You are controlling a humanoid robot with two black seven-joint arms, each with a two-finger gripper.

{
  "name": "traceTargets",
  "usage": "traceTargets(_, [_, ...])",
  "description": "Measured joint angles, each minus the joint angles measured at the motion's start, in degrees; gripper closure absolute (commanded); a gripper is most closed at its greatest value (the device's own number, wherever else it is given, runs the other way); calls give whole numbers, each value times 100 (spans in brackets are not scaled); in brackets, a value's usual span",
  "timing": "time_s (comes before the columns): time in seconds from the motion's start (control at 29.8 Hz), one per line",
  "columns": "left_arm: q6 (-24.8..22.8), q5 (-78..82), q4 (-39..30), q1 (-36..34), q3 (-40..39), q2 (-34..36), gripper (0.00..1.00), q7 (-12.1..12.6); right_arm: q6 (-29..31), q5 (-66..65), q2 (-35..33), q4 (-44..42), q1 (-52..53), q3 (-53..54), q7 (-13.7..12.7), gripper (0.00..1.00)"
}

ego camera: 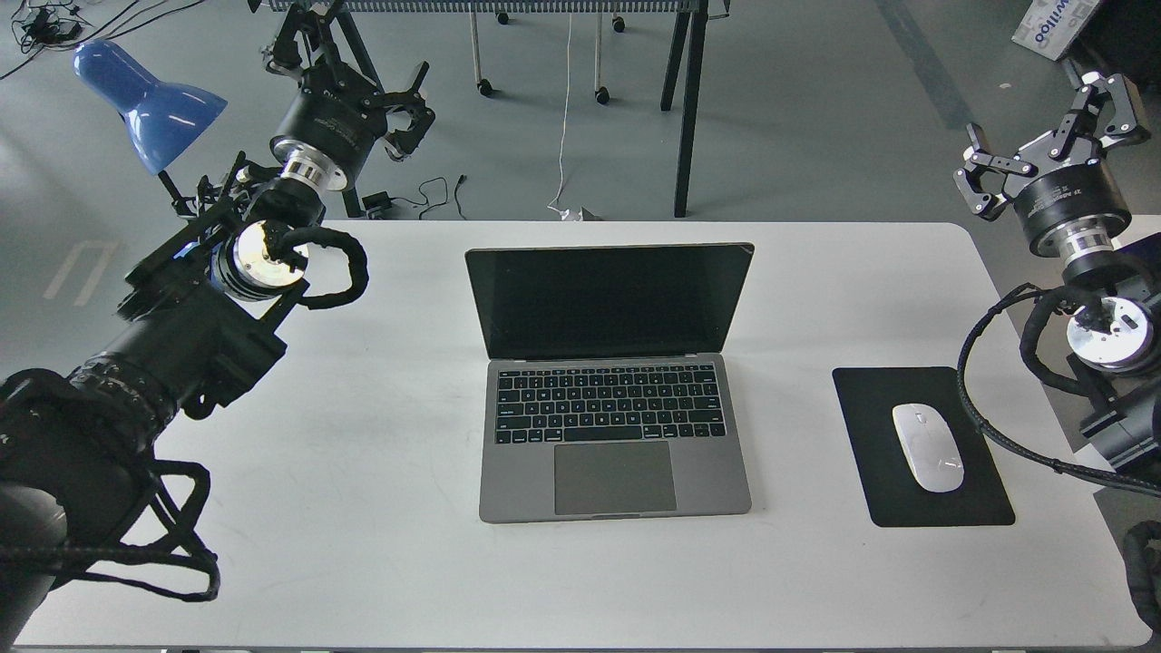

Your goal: Close notebook with right arm

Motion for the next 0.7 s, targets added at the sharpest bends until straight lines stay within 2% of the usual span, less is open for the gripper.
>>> traceTargets(0.4, [0,-2,-2,0,-3,3,0,-4,-1,-24,-77,10,175,-233,17,0])
traceTargets(0.5, [0,-2,-1,0,-2,8,0,0,-18,-61,-109,0,511,-633,24,0])
traceTargets(0.7, [0,-2,0,0,12,8,0,3,-31,-124,-233,19,1261,-2177,27,0])
